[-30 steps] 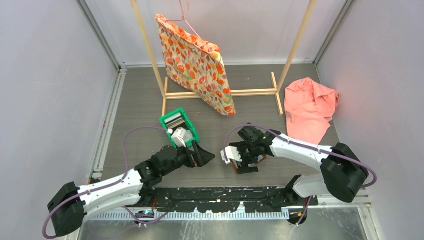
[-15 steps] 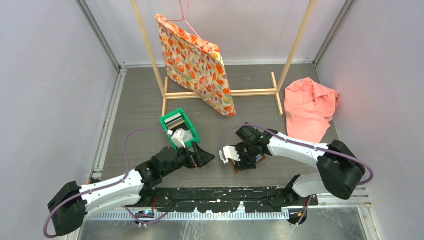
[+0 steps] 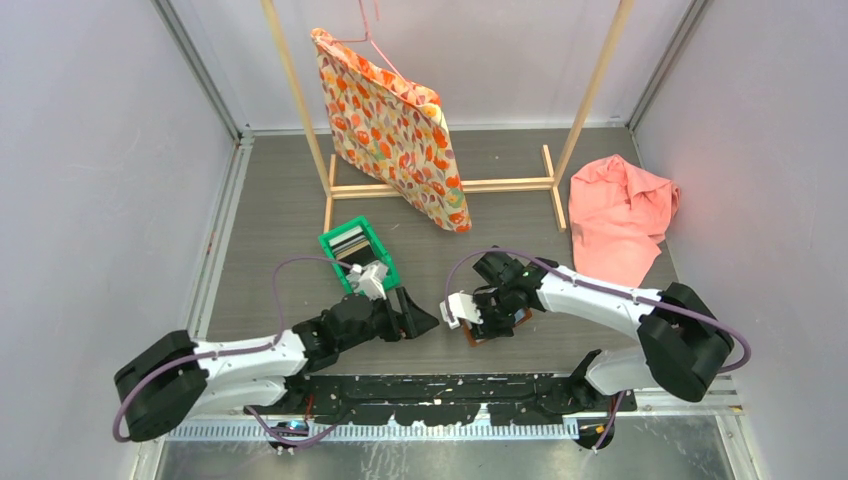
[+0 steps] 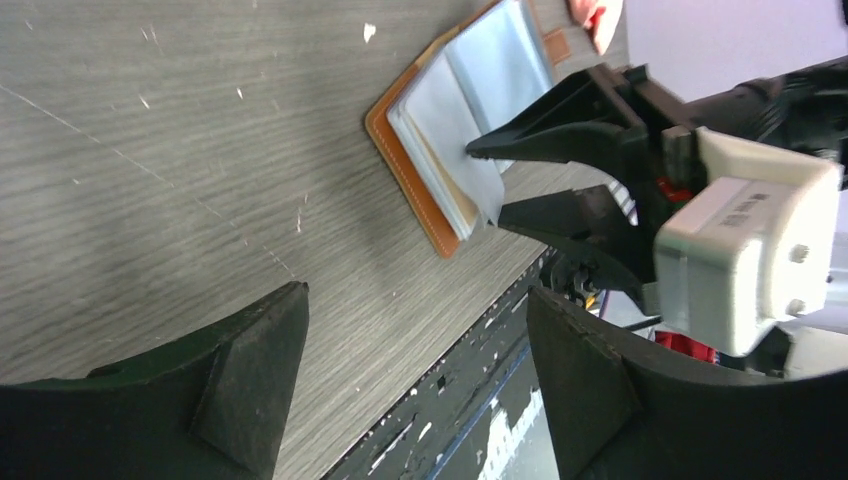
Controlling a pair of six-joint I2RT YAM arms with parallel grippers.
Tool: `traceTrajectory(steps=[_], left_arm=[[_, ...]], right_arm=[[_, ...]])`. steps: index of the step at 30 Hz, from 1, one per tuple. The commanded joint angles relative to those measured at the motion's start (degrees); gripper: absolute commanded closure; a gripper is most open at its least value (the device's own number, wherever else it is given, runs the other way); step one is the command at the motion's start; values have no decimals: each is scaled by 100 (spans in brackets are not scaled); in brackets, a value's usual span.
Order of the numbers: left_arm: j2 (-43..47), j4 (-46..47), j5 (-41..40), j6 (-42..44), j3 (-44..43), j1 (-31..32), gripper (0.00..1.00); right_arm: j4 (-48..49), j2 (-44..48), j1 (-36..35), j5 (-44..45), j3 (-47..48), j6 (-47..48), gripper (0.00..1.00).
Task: Put the credit cards into the card holder
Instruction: Open the card holder at the center of the board.
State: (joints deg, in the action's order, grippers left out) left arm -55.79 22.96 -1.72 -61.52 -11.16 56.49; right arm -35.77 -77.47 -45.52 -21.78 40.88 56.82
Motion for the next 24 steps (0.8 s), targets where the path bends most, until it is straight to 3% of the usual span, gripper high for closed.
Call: traceTrajectory(steps=[1,11,24], left_arm=[[-609,951,-14,-233,-321,221,23],[-2206,2049,-108,-749,-920,594,37],[-3689,3342,-138,-1416,-1372,661,35]], right_arm=[[-82,251,72,-175,180,14,48],[-96,314,146,-221,174,-4,52],[-140,408,219,-283,184,5,56]])
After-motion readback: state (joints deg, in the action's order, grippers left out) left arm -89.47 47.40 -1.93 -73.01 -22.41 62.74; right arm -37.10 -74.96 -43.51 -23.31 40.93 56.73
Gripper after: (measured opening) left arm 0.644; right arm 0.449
